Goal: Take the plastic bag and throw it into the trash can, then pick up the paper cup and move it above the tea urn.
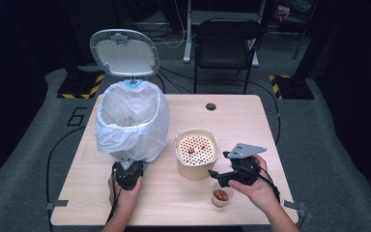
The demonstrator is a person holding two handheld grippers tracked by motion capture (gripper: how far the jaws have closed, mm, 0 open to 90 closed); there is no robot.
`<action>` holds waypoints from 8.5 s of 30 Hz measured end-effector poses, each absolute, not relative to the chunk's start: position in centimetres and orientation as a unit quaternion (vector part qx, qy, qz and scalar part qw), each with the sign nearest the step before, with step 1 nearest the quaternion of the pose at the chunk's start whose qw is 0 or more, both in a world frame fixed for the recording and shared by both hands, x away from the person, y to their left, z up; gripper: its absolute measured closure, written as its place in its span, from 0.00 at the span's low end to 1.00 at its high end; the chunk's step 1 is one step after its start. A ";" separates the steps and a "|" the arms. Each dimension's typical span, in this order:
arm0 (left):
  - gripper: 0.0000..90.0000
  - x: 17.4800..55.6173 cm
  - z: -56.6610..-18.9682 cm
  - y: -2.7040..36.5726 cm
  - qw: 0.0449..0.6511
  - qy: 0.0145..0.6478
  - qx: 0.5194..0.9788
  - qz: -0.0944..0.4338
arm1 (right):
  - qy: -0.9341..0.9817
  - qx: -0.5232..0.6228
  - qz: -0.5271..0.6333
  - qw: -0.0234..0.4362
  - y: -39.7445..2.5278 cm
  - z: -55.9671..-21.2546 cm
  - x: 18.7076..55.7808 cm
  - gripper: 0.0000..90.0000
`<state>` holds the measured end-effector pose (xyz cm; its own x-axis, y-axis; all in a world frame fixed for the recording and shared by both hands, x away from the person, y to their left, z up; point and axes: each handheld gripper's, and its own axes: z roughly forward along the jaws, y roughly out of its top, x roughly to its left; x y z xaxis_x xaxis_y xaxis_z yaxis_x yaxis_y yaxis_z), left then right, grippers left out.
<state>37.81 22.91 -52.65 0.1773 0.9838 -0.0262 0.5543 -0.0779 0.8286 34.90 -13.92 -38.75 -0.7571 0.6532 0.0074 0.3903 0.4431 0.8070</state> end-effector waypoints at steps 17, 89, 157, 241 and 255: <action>0.71 37.8 -52.6 23.0 0.368 0.571 0.674 0.291 | 0.838 0.326 0.418 0.127 -15.0 -43.4 32.3 0.14; 0.71 37.8 -52.7 23.0 0.369 0.571 0.674 0.290 | 0.781 0.426 0.410 0.202 -21.1 -41.4 39.5 0.33; 0.71 37.8 -52.7 23.0 0.370 0.571 0.672 0.291 | 0.784 0.410 0.415 0.213 -22.6 -40.7 36.4 0.34; 0.71 37.8 -52.6 23.1 0.370 0.572 0.674 0.286 | 0.787 0.409 0.411 0.211 -22.4 -44.1 40.4 0.36; 0.71 37.8 -52.6 23.1 0.371 0.573 0.672 0.287 | 0.806 0.368 0.414 0.210 -20.4 -40.3 43.0 0.36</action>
